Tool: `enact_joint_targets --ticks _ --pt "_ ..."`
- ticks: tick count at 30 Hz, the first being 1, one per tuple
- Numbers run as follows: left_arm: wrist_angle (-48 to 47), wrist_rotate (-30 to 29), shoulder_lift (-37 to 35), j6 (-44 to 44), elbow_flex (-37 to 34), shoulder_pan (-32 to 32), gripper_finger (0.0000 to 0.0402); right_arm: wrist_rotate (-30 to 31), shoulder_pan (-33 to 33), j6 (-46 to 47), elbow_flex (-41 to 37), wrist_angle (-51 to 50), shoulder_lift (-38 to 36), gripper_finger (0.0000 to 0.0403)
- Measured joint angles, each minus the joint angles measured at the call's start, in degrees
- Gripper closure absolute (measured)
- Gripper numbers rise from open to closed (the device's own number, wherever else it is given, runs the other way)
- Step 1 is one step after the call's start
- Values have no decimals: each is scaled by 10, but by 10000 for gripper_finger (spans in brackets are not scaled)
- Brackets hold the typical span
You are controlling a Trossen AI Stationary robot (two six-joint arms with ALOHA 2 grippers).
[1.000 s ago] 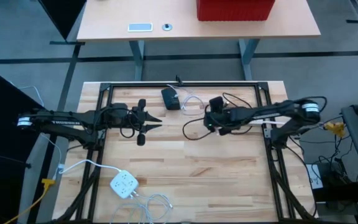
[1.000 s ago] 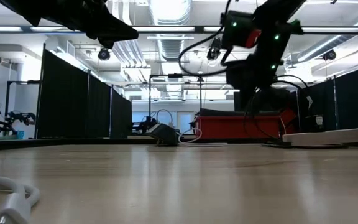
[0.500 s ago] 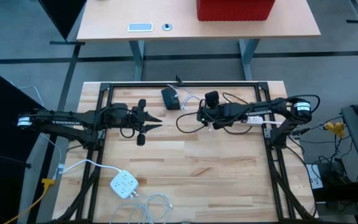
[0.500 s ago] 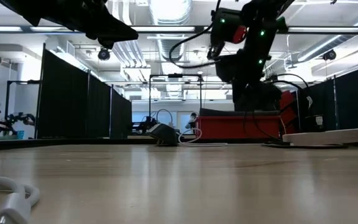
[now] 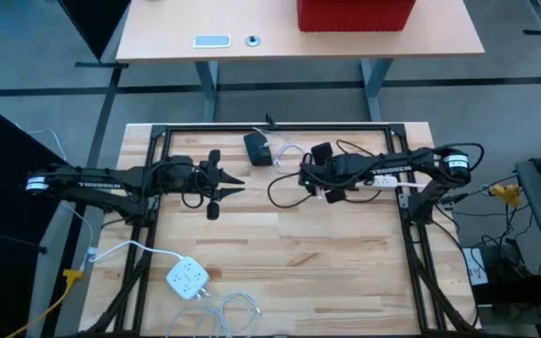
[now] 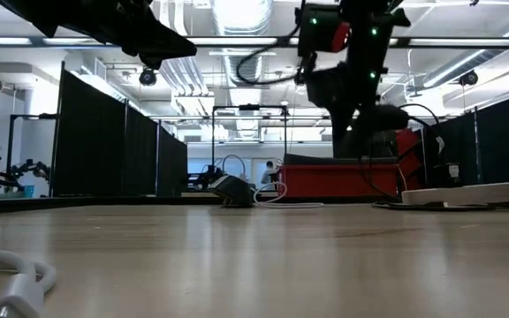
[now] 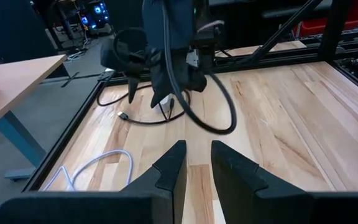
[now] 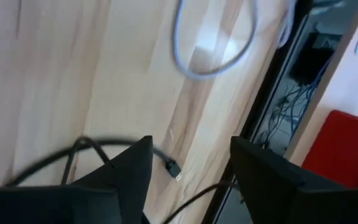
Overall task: Insert USB
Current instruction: Move the top white outlet extension
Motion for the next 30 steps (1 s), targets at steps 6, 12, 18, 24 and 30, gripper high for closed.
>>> enact_joint_targets --ticks 6,12,18,24,30 --pt "0 0 0 0 0 0 338 -54 35 -24 31 -53 -1 181" --pt "-1 0 0 9 0 0 338 -1 58 -40 29 -126 32 174" --pt "-1 0 0 0 0 0 338 31 52 -93 28 -116 92 186" --pt "-1 0 0 -2 0 0 338 130 29 -102 37 -88 143 205" --pt "-1 0 0 -5 0 0 338 197 -34 -66 63 -88 137 225"
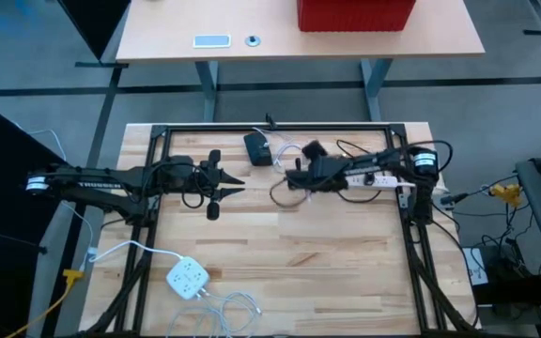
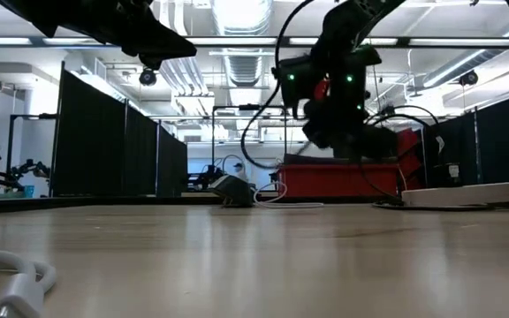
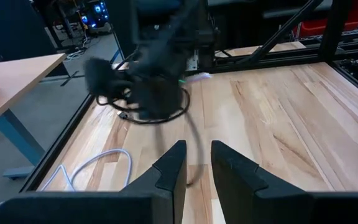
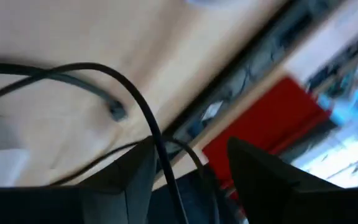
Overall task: Insert USB
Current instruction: Move the top white outlet extension
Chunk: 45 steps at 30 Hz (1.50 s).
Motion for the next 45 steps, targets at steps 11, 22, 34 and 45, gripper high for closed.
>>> enact_joint_targets --ticks 11,22,34,45 --pt "-2 0 0 0 0 0 338 3 -132 163 58 0 -127 256" --pt "-1 0 0 0 0 0 338 -142 -218 308 57 -57 -232 276" --pt "-1 0 0 -6 0 0 338 -314 -222 355 50 -104 -202 253" --pt "-4 0 0 -6 0 0 338 -361 -222 339 50 -98 -158 186"
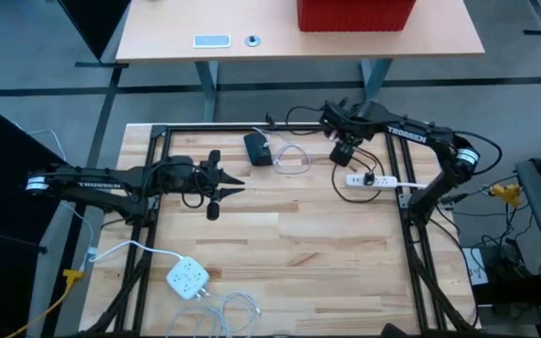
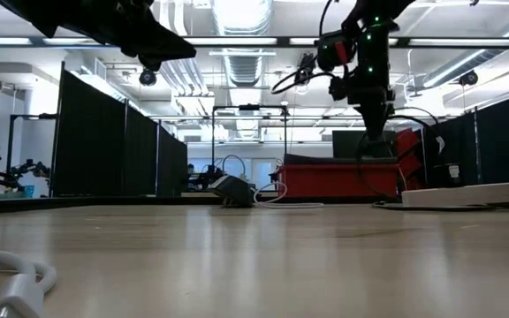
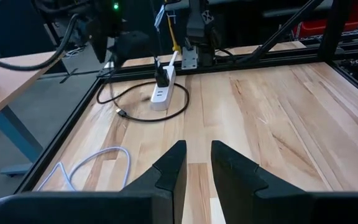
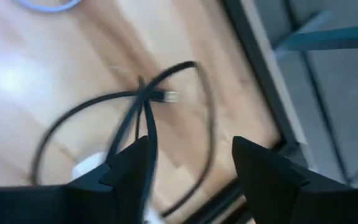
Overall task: Insert USB
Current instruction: Move the top white outlet extension, then return to Home Position
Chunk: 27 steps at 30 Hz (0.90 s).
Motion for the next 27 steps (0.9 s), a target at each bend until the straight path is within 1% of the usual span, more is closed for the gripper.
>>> enact_joint_targets --ticks 4,5,6,11,16,18,20,23,27 --pt "-4 0 0 0 0 0 338 -110 1 -8 2 4 0 160" --pt "-4 0 0 0 0 0 338 -128 2 -8 3 10 -5 156" --pt "-4 0 0 0 0 0 338 -139 4 -7 4 16 -10 152" --pt "-3 0 0 0 0 0 338 -155 6 0 5 23 -30 143" --pt "-4 0 0 0 0 0 338 -227 17 -6 5 20 -38 135" --pt "-4 0 0 0 0 0 338 -232 26 -12 5 26 -44 134" --pt "-4 0 0 0 0 0 338 -211 38 -12 7 37 -52 137" --pt "-4 0 0 -1 0 0 338 -163 59 -16 14 61 -76 148" --pt "-5 0 0 -4 0 0 338 -148 88 -25 14 99 -121 166"
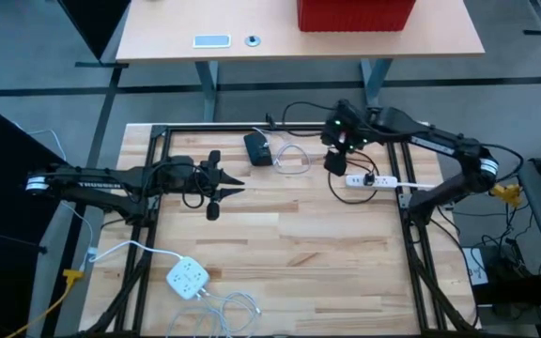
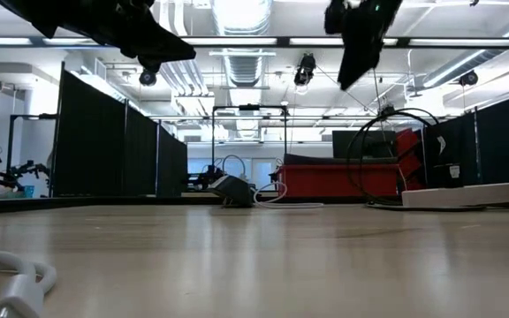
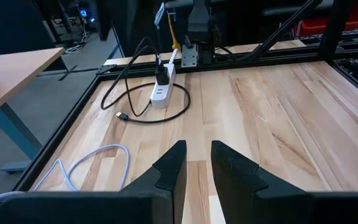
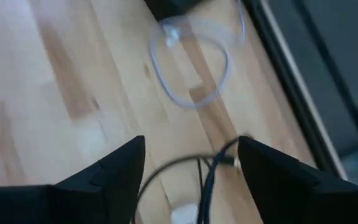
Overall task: Insert USB
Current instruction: Return to Home Position
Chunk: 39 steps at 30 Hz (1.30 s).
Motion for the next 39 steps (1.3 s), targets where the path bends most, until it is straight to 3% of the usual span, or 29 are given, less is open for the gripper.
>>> enact_joint_targets --ticks 8,14,17,24,39 --pt "-4 0 0 0 0 0 338 2 71 23 -26 44 -101 202" --pt "-4 0 0 0 0 0 338 -4 135 20 -105 107 -190 221" --pt "-4 0 0 0 0 0 338 -40 153 14 -159 159 -245 230" --pt "-3 0 0 0 0 0 338 -90 155 10 -300 294 -391 254" --pt "-2 0 0 0 0 0 338 -93 154 18 -464 367 -639 304"
